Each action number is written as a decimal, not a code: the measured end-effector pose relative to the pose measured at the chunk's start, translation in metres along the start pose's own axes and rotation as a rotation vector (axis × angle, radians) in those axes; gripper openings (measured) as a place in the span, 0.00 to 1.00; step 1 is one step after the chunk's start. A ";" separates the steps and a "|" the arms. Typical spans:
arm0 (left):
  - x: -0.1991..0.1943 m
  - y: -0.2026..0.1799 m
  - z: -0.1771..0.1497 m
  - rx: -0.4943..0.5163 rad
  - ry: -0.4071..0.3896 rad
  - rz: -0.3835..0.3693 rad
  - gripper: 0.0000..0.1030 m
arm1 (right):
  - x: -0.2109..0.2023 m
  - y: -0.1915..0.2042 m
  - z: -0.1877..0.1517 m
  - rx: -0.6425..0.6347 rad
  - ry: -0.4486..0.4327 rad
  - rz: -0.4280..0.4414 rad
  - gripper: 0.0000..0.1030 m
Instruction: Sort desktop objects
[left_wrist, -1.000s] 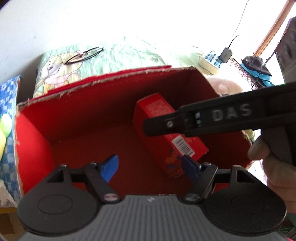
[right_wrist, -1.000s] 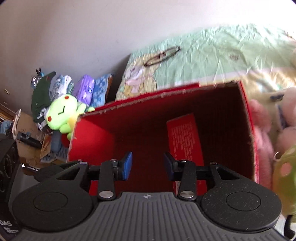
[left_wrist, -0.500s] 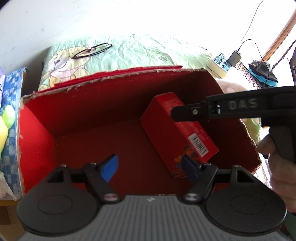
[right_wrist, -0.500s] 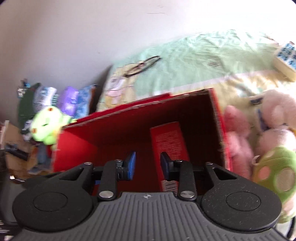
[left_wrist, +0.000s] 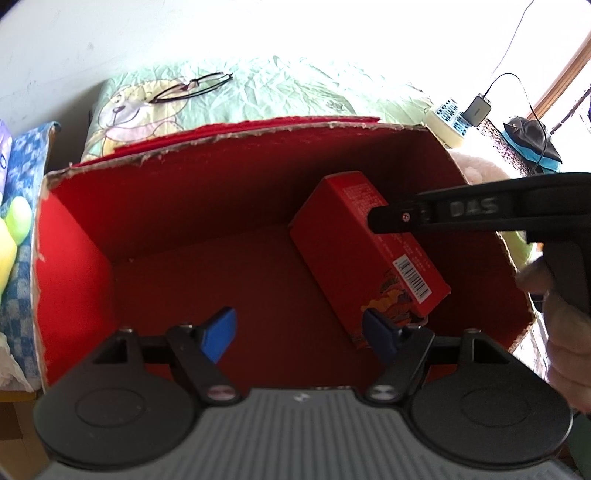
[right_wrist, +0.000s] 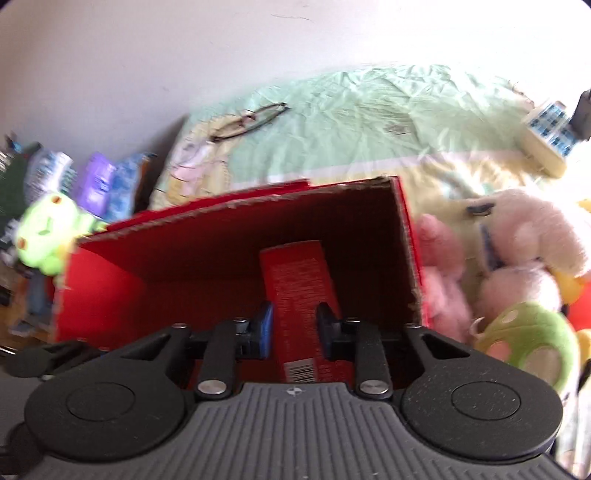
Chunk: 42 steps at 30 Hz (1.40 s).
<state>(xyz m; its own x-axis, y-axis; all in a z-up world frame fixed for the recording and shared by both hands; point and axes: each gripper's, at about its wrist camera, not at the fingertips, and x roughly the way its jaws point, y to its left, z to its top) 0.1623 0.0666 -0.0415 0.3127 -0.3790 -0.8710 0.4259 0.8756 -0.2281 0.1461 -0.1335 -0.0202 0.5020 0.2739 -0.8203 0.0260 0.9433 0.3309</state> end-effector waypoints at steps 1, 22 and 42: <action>0.000 0.001 0.001 0.001 -0.002 -0.002 0.73 | -0.002 0.000 0.000 0.011 0.006 0.056 0.32; 0.002 -0.007 0.009 0.026 -0.027 0.027 0.75 | 0.024 -0.038 -0.018 0.370 0.183 0.265 0.40; 0.018 0.019 -0.008 -0.070 0.155 -0.007 0.81 | -0.027 -0.050 -0.033 0.375 0.051 0.281 0.41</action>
<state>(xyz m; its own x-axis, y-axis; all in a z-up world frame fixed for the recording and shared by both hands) 0.1693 0.0785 -0.0650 0.1731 -0.3394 -0.9246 0.3656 0.8938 -0.2596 0.1028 -0.1815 -0.0299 0.4911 0.5270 -0.6936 0.2106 0.7008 0.6816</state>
